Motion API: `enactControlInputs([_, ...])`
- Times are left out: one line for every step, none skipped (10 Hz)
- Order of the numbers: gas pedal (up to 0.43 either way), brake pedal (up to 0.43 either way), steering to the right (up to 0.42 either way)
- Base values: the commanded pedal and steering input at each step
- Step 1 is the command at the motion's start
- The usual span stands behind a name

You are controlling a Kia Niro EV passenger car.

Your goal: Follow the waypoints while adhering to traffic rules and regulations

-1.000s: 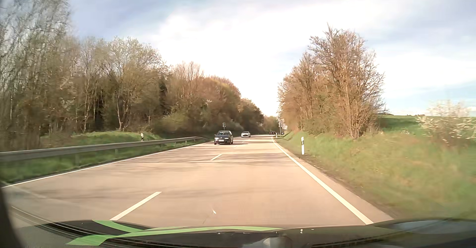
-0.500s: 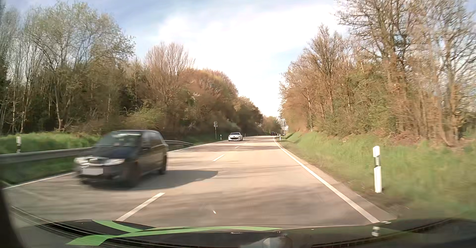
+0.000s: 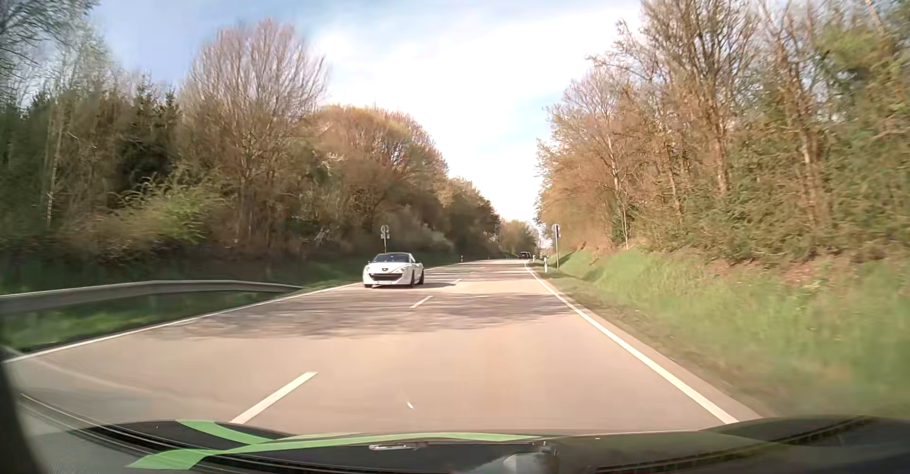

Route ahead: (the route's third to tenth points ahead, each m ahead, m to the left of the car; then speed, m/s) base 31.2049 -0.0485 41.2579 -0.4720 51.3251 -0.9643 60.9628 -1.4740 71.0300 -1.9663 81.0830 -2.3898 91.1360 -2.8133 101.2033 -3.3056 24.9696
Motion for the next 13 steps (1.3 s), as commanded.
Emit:
enactControlInputs([0.421, 0.000, 0.001])
enactControlInputs([0.409, 0.000, 0.001])
enactControlInputs([0.378, 0.000, 0.001])
enactControlInputs([0.350, 0.000, 0.000])
enactControlInputs([0.311, 0.000, 0.000])
enactControlInputs([0.268, 0.000, 0.001])
enactControlInputs([0.248, 0.000, 0.001])
enactControlInputs([0.248, 0.000, 0.001])
enactControlInputs([0.248, 0.000, 0.003])
enactControlInputs([0.248, 0.000, 0.004])
enactControlInputs([0.260, 0.000, 0.006])
enactControlInputs([0.260, 0.000, 0.006])
enactControlInputs([0.260, 0.000, 0.006])
